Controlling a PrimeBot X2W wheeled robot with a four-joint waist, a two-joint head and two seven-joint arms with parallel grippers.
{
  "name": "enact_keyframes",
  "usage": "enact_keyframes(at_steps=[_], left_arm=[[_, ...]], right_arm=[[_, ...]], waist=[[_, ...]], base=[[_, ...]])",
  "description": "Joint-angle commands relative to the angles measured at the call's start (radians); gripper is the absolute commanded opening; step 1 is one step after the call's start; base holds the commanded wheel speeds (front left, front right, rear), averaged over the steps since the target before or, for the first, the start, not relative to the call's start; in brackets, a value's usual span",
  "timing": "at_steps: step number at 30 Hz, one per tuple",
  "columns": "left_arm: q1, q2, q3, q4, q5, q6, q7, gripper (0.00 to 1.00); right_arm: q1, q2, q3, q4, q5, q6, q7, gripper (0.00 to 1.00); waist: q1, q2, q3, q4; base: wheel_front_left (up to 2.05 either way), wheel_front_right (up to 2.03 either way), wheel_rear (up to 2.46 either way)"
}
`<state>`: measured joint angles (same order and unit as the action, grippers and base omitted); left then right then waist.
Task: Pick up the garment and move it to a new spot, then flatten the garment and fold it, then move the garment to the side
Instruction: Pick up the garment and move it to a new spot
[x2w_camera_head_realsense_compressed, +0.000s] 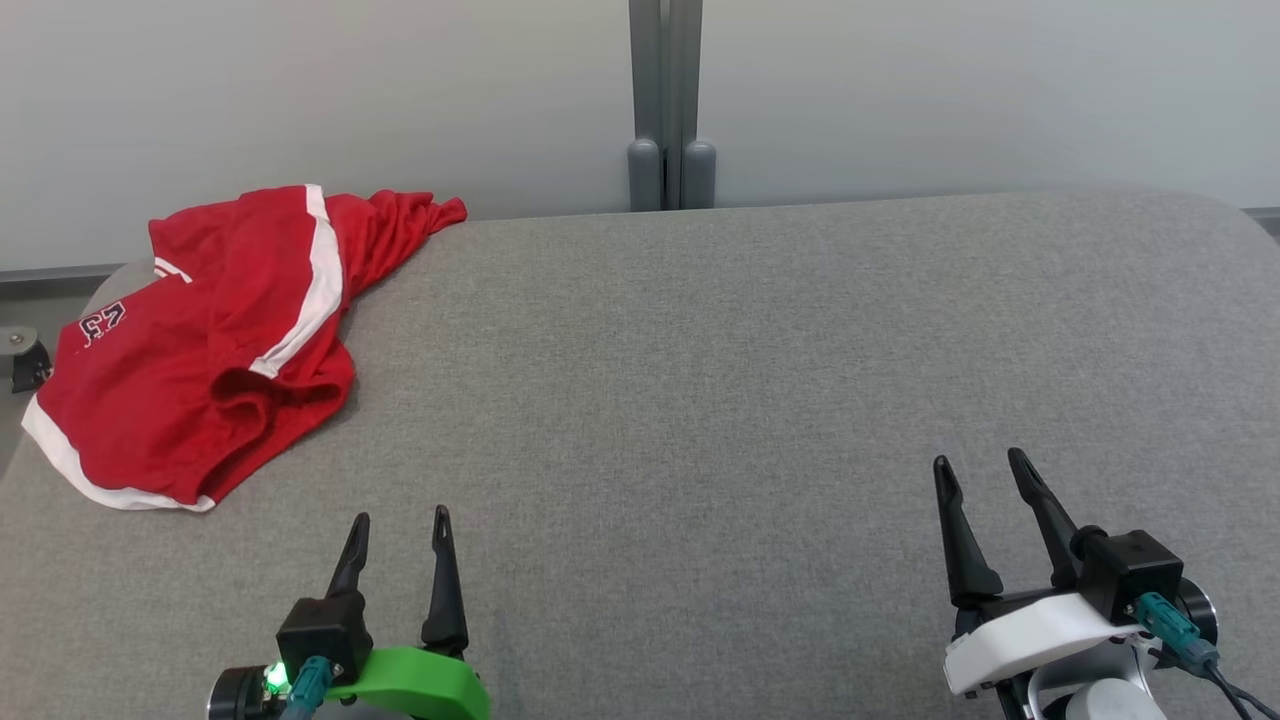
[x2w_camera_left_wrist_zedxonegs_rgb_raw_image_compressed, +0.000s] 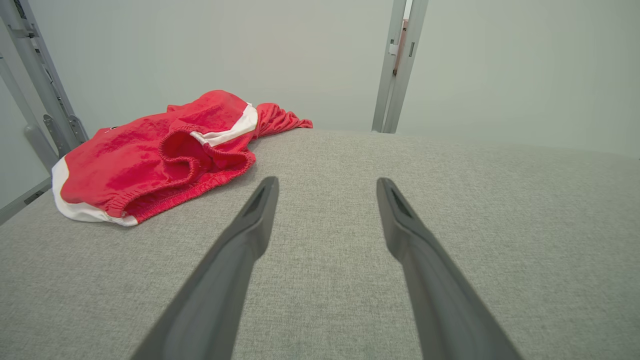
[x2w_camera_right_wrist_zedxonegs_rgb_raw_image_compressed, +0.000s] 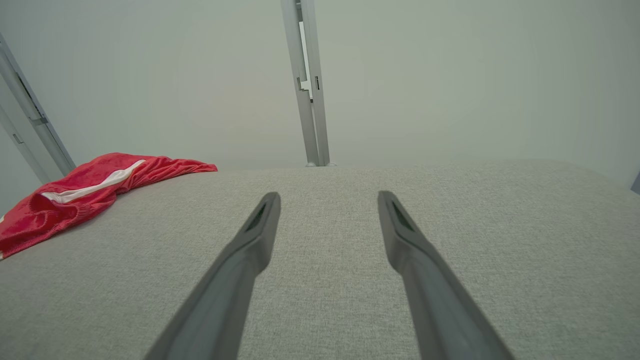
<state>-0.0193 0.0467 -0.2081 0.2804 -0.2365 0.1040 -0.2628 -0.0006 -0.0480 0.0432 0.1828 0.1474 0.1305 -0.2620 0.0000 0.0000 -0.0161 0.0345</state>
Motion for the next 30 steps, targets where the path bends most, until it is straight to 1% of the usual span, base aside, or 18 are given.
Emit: enact_keyframes(at_steps=[1, 6, 10, 23, 30], left_arm=[[-0.013, 0.007, 0.001, 0.002, -0.003, -0.003, -0.003, 1.0], [-0.013, 0.007, 0.006, -0.005, 0.008, -0.001, -0.002, 1.0], [-0.018, 0.006, 0.012, -0.009, 0.018, 0.001, -0.002, 1.0], [-0.022, 0.006, 0.034, -0.003, 0.028, -0.003, -0.002, 1.0], [-0.014, 0.006, 0.055, -0.003, 0.032, -0.005, -0.002, 1.0]], right_arm=[[0.0, -0.004, -0.002, 0.0, 0.002, 0.0, -0.005, 1.0], [0.005, -0.004, -0.004, -0.009, 0.0, 0.0, -0.004, 1.0], [0.008, -0.004, -0.003, -0.016, 0.005, 0.0, -0.004, 1.0], [0.003, -0.004, -0.002, -0.029, 0.008, 0.0, -0.004, 1.0], [-0.008, -0.004, 0.012, -0.028, 0.006, 0.0, -0.004, 1.0]], waist=[[0.0, 0.0, 0.001, 0.003], [0.0, 0.0, 0.007, 0.031], [0.0, 0.0, 0.015, 0.079], [0.0, 0.0, 0.033, 0.309], [0.0, 0.0, 0.043, 0.396]], base=[[0.0, 0.0, 0.0], [0.0, 0.0, 0.0], [0.0, 0.0, 0.0], [0.0, 0.0, 0.0], [0.0, 0.0, 0.0]])
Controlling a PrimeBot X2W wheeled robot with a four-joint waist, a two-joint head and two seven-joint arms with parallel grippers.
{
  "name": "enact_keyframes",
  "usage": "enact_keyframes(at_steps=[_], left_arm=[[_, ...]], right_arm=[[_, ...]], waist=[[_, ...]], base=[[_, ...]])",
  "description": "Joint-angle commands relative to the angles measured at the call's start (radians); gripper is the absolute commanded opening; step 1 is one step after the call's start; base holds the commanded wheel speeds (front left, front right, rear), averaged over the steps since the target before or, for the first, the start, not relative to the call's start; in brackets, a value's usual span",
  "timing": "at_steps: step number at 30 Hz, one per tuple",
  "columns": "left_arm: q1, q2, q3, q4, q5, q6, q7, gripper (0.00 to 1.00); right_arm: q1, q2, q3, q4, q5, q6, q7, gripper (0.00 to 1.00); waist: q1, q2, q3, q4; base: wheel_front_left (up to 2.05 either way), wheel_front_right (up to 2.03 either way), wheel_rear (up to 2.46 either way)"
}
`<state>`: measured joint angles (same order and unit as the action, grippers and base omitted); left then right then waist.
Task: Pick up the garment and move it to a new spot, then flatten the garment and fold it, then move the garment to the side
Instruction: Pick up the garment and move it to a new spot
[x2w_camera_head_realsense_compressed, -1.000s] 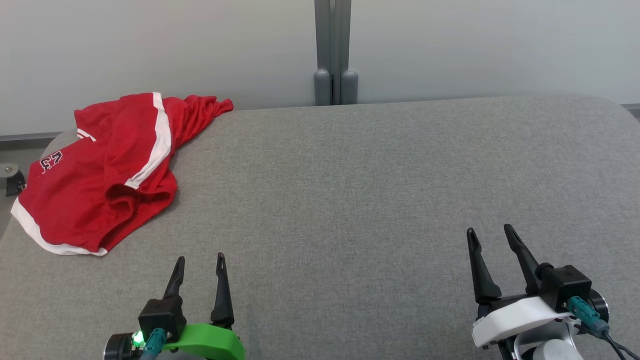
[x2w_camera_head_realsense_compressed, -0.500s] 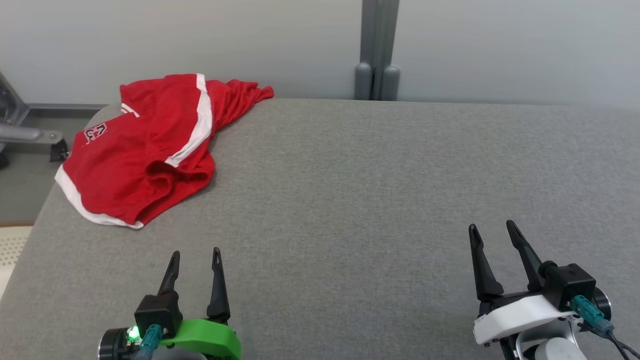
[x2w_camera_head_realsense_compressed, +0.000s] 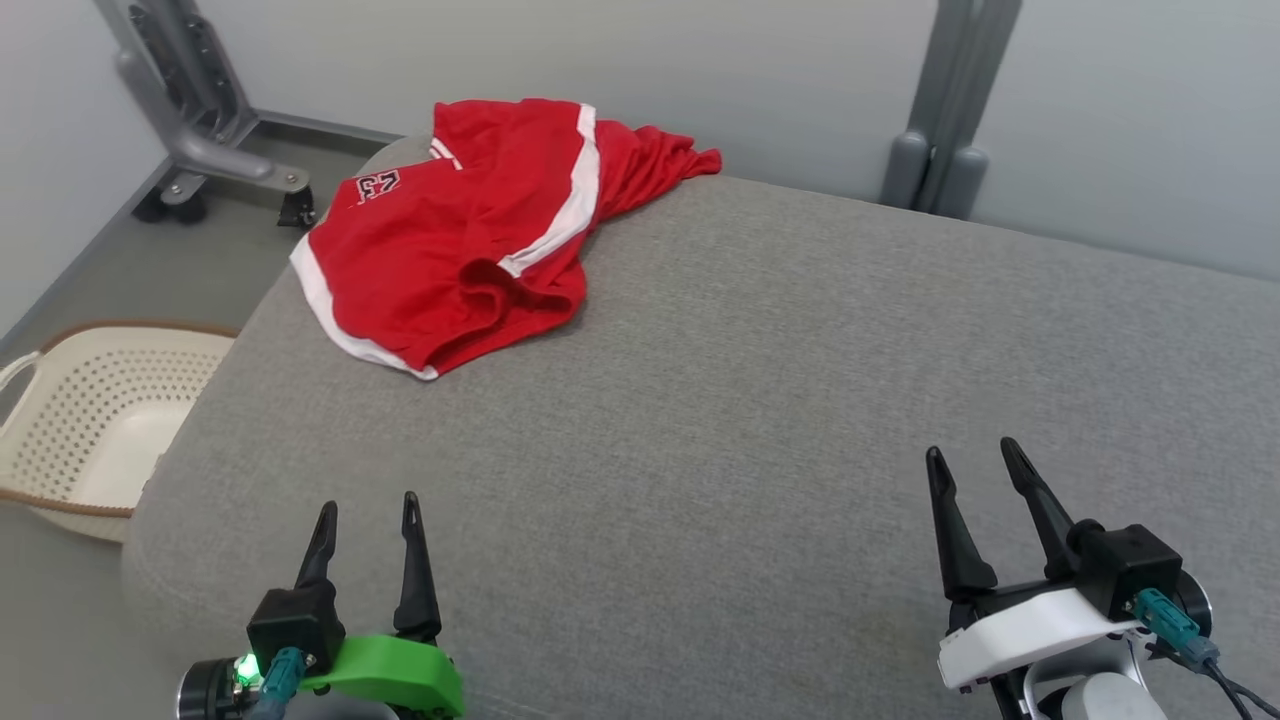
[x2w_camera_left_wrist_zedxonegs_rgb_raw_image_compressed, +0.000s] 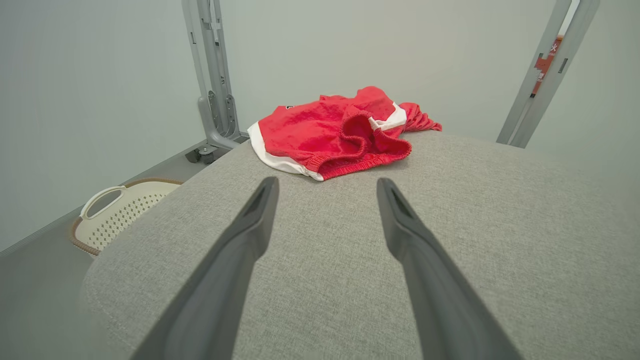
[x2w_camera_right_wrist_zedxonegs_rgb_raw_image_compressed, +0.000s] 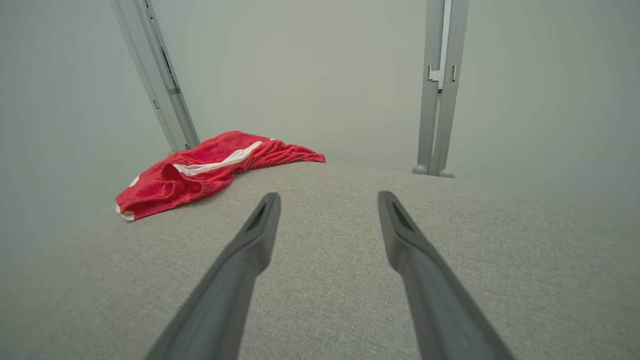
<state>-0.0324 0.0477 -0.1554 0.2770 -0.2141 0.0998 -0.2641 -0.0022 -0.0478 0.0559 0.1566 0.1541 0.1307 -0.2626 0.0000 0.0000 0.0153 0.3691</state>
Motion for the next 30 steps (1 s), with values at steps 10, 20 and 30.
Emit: enact_keyframes(at_steps=[10, 20, 30], left_arm=[[0.015, 0.005, 0.017, -0.009, -0.001, 0.003, -0.001, 1.0], [-0.024, 0.005, 0.048, -0.051, -0.045, -0.011, -0.001, 1.0], [-0.325, 0.119, 0.123, -0.017, 0.029, -0.099, 0.001, 1.0]], right_arm=[[-0.013, -0.005, 0.01, 0.003, -0.009, 0.0, -0.004, 1.0], [-0.034, -0.005, -0.004, -0.024, -0.038, 0.0, -0.004, 1.0], [-0.12, -0.005, -0.002, -0.062, -0.099, 0.0, -0.004, 1.0]], waist=[[0.0, 0.0, 0.019, 0.112], [0.0, 0.0, 0.09, 0.07], [0.0, 0.0, 0.256, -0.023]], base=[[0.0, 0.0, 0.0], [0.0, 0.0, 0.0], [0.0, 0.0, 0.0]])
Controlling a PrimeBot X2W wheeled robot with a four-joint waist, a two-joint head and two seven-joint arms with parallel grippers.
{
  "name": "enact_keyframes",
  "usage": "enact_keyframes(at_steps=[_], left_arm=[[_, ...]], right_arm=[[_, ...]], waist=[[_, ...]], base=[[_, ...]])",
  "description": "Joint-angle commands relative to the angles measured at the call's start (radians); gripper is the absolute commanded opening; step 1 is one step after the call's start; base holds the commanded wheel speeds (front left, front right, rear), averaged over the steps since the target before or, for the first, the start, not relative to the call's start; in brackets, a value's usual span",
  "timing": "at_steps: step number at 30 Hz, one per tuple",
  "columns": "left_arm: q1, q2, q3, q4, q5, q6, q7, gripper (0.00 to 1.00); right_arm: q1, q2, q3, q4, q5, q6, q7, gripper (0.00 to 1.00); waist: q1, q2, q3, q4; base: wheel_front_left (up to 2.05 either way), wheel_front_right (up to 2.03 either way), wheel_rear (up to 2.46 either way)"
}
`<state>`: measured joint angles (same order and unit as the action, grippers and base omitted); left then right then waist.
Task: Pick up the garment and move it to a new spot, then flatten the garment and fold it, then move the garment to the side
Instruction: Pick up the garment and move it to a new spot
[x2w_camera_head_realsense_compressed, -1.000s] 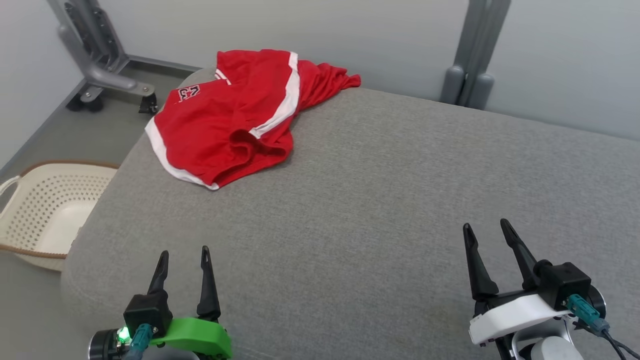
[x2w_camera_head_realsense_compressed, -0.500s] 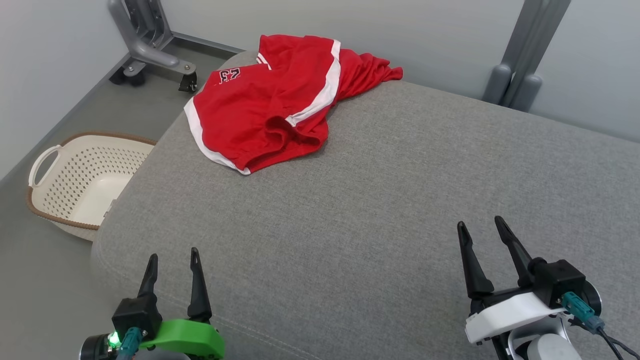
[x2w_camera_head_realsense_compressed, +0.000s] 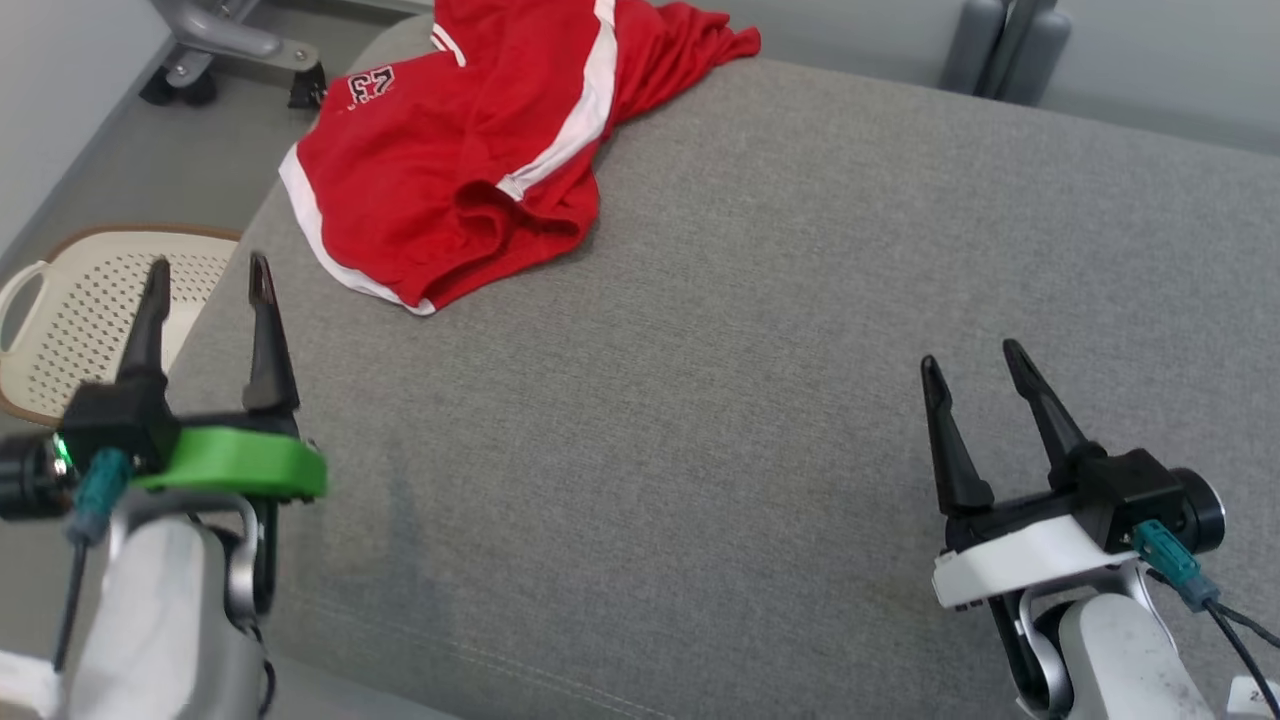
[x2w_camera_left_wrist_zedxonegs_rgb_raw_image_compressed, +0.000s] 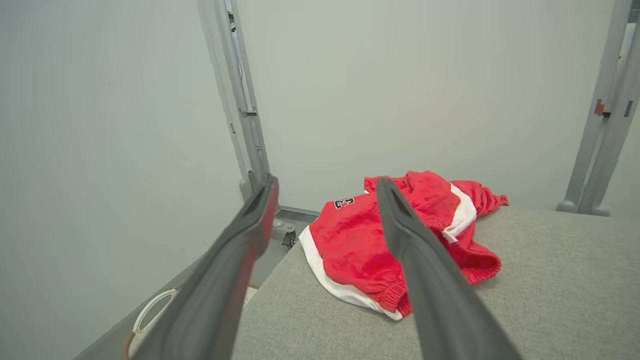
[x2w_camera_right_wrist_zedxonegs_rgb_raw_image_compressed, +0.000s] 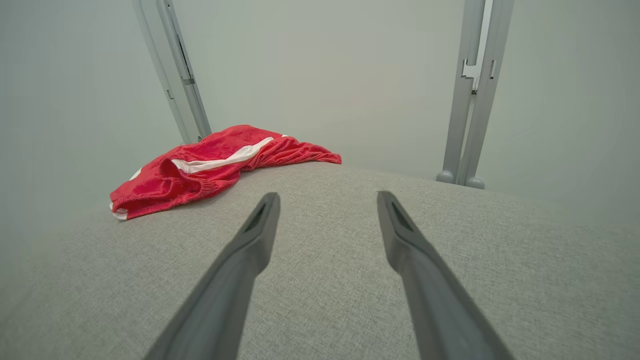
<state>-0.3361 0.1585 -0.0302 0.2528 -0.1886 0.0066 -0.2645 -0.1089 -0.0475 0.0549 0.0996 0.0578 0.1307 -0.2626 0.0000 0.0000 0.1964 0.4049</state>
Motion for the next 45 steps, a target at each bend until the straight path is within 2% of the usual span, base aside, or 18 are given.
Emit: enact_keyframes(at_steps=[1, 4, 11, 20, 24, 29, 33, 34, 35, 36, 37, 45], left_arm=[[-0.065, 0.031, -0.007, 0.029, 0.017, -0.015, 0.008, 1.0], [-0.224, 0.069, -0.018, 0.109, 0.019, -0.049, 0.062, 1.0], [-0.475, 0.1, -0.069, 0.311, -0.042, -0.12, 0.24, 1.0], [-0.594, 0.125, -0.126, 0.529, -0.077, -0.134, 0.343, 1.0], [-0.611, 0.135, -0.127, 0.614, -0.069, -0.098, 0.366, 1.0], [-0.623, 0.145, -0.114, 0.713, -0.068, -0.016, 0.396, 1.0], [-0.623, 0.138, -0.107, 0.759, -0.083, -0.006, 0.4, 1.0], [-0.624, 0.14, -0.112, 0.764, -0.078, -0.005, 0.394, 0.84], [-0.625, 0.143, -0.116, 0.767, -0.072, -0.001, 0.383, 0.54], [-0.625, 0.144, -0.119, 0.769, -0.07, -0.004, 0.373, 0.12], [-0.626, 0.143, -0.121, 0.769, -0.071, -0.007, 0.357, 0.0], [-0.657, 0.169, -0.161, 0.742, -0.029, -0.01, 0.232, 0.0]], right_arm=[[-0.023, -0.005, 0.0, -0.009, -0.01, 0.0, -0.004, 1.0], [-0.054, -0.005, 0.003, -0.03, -0.032, 0.0, -0.004, 1.0], [-0.109, -0.005, 0.046, -0.041, -0.05, 0.0, -0.004, 1.0], [-0.14, -0.004, 0.061, -0.039, -0.047, 0.0, -0.004, 1.0], [-0.142, -0.004, 0.059, -0.043, -0.039, 0.0, -0.004, 1.0], [-0.145, -0.004, 0.057, -0.042, -0.031, 0.0, -0.004, 1.0], [-0.145, -0.004, 0.057, -0.039, -0.03, 0.0, -0.004, 1.0], [-0.144, -0.004, 0.059, -0.037, -0.029, 0.0, -0.004, 1.0], [-0.144, -0.004, 0.061, -0.035, -0.026, 0.0, -0.004, 1.0], [-0.144, -0.004, 0.061, -0.032, -0.025, 0.0, -0.004, 1.0], [-0.142, -0.005, 0.062, -0.029, -0.024, 0.0, -0.004, 1.0], [-0.109, -0.004, 0.053, -0.013, 0.002, 0.0, -0.003, 1.0]], waist=[[0.0, 0.0, 0.09, -0.066], [0.0, 0.0, 0.138, -0.091], [0.0, 0.0, 0.221, -0.166], [0.0, 0.0, 0.293, -0.269], [0.0, 0.0, 0.308, -0.291], [0.0, 0.0, 0.306, -0.296], [0.0, 0.0, 0.293, -0.284], [0.0, 0.0, 0.288, -0.282], [0.0, 0.0, 0.282, -0.278], [0.0, 0.0, 0.275, -0.276], [0.0, 0.0, 0.265, -0.272], [0.0, 0.0, 0.144, -0.268]], base=[[0.0, 0.0, 0.0], [0.0, 0.0, 0.0], [0.0, 0.0, 0.0], [0.0, 0.0, 0.0], [0.0, 0.0, 0.0], [0.0, 0.0, 0.0], [0.0, 0.0, 0.0], [0.0, 0.0, 0.0], [0.0, 0.0, 0.0], [0.0, 0.0, 0.0], [0.0, 0.0, 0.0], [0.0, 0.0, 0.0]])
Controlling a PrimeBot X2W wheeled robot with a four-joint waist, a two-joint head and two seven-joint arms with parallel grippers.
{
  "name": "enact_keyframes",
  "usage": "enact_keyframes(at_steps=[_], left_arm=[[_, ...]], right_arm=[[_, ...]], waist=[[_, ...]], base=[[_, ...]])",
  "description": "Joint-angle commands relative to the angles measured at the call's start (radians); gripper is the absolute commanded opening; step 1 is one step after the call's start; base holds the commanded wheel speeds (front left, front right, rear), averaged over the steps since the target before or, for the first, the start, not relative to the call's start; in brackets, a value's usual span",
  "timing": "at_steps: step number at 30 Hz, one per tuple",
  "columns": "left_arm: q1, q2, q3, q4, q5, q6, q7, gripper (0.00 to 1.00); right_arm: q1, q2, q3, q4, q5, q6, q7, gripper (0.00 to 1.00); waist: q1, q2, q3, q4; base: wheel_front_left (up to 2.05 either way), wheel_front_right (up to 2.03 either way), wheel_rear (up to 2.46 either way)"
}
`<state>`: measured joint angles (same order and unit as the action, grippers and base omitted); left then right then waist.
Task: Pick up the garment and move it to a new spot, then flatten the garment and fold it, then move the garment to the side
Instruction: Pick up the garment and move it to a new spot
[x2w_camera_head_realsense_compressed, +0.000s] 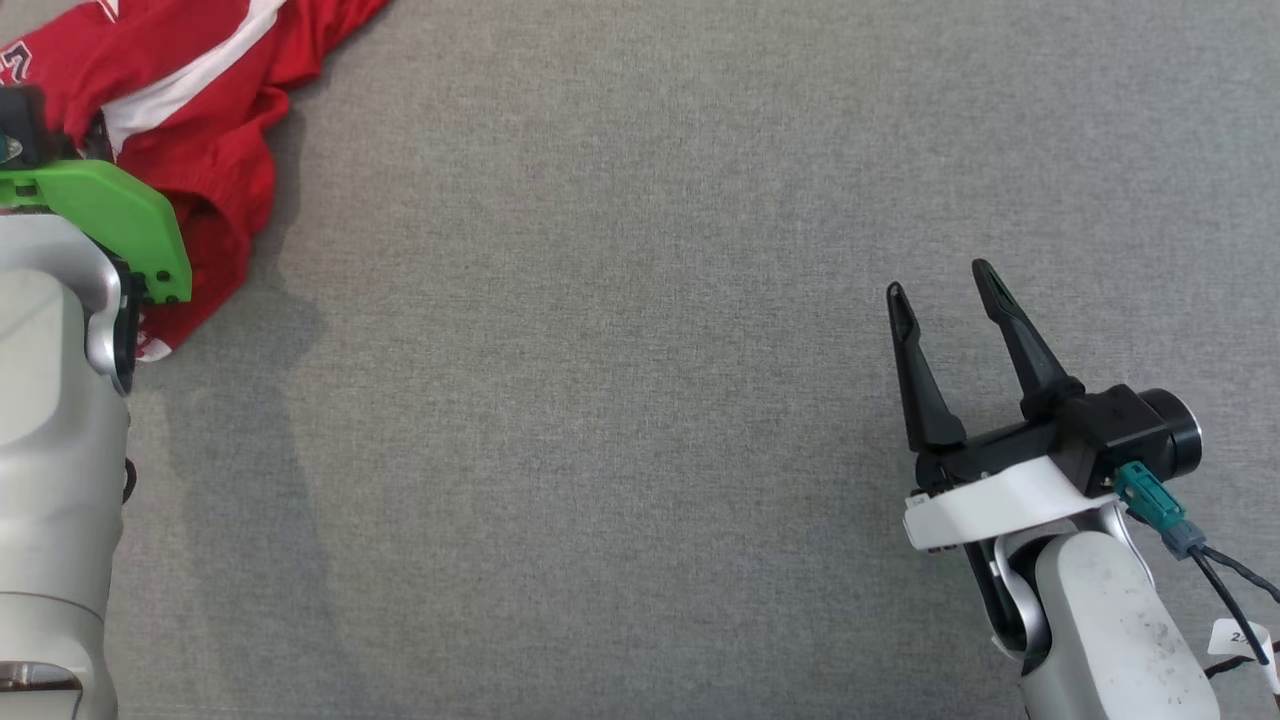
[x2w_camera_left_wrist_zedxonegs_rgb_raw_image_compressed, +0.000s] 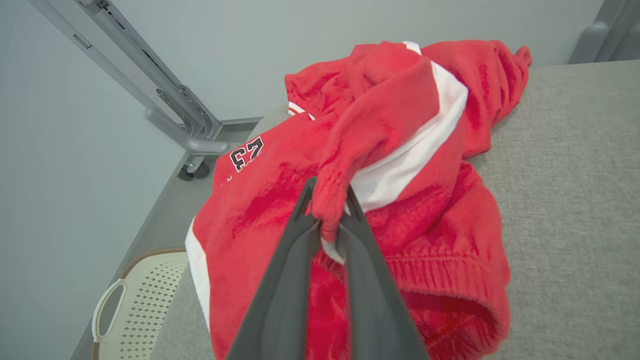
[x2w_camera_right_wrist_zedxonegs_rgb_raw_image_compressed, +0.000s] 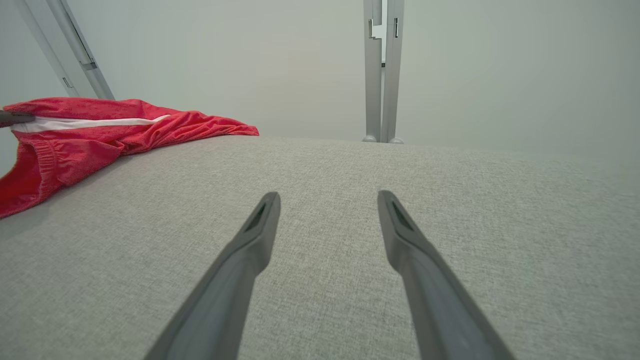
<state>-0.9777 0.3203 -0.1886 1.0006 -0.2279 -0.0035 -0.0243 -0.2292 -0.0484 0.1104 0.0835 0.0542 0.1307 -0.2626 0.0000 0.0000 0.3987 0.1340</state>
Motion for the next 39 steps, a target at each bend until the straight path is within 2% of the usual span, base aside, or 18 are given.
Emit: enact_keyframes(at_steps=[1, 9, 16, 24, 28, 33, 37, 39], left_arm=[[-0.02, 0.01, -0.01, -0.011, 0.018, -0.001, -0.019, 0.0], [-0.056, 0.016, -0.088, -0.079, 0.08, -0.022, -0.073, 0.0], [-0.064, -0.062, -0.177, -0.209, 0.088, -0.08, -0.056, 0.0], [-0.019, -0.202, -0.252, -0.414, -0.017, -0.119, -0.023, 0.0], [0.045, -0.245, -0.283, -0.513, -0.14, -0.126, 0.019, 0.0], [0.166, -0.253, -0.334, -0.531, -0.237, -0.126, 0.101, 0.0], [0.315, -0.243, -0.342, -0.466, -0.262, -0.104, 0.094, 0.0], [0.378, -0.235, -0.335, -0.417, -0.266, -0.077, 0.064, 0.0]], right_arm=[[0.017, -0.004, -0.004, 0.004, 0.011, 0.0, -0.003, 1.0], [0.086, -0.004, -0.026, 0.024, 0.067, 0.0, -0.003, 1.0], [0.172, -0.004, -0.091, 0.029, 0.093, 0.0, -0.003, 1.0], [0.215, -0.003, -0.155, 0.031, 0.099, 0.0, -0.003, 1.0], [0.223, -0.003, -0.173, 0.025, 0.102, 0.0, -0.003, 1.0], [0.217, -0.003, -0.178, 0.02, 0.109, 0.0, -0.003, 1.0], [0.203, -0.003, -0.175, 0.024, 0.115, 0.0, -0.003, 1.0], [0.197, -0.003, -0.176, 0.024, 0.118, 0.0, -0.003, 1.0]], waist=[[0.0, 0.0, -0.075, 0.001], [0.0, 0.0, -0.24, -0.044], [0.0, 0.0, -0.343, -0.137], [0.0, 0.0, -0.377, -0.228], [0.0, 0.0, -0.371, -0.259], [0.0, 0.0, -0.346, -0.276], [0.0, 0.0, -0.327, -0.28], [0.0, 0.0, -0.313, -0.277]], base=[[0.0, 0.0, 0.0], [0.0, 0.0, 0.0], [0.0, 0.0, 0.0], [0.0, 0.0, 0.0], [0.0, 0.0, 0.0], [0.0, 0.0, 0.0], [0.0, 0.0, 0.0], [0.0, 0.0, 0.0]])
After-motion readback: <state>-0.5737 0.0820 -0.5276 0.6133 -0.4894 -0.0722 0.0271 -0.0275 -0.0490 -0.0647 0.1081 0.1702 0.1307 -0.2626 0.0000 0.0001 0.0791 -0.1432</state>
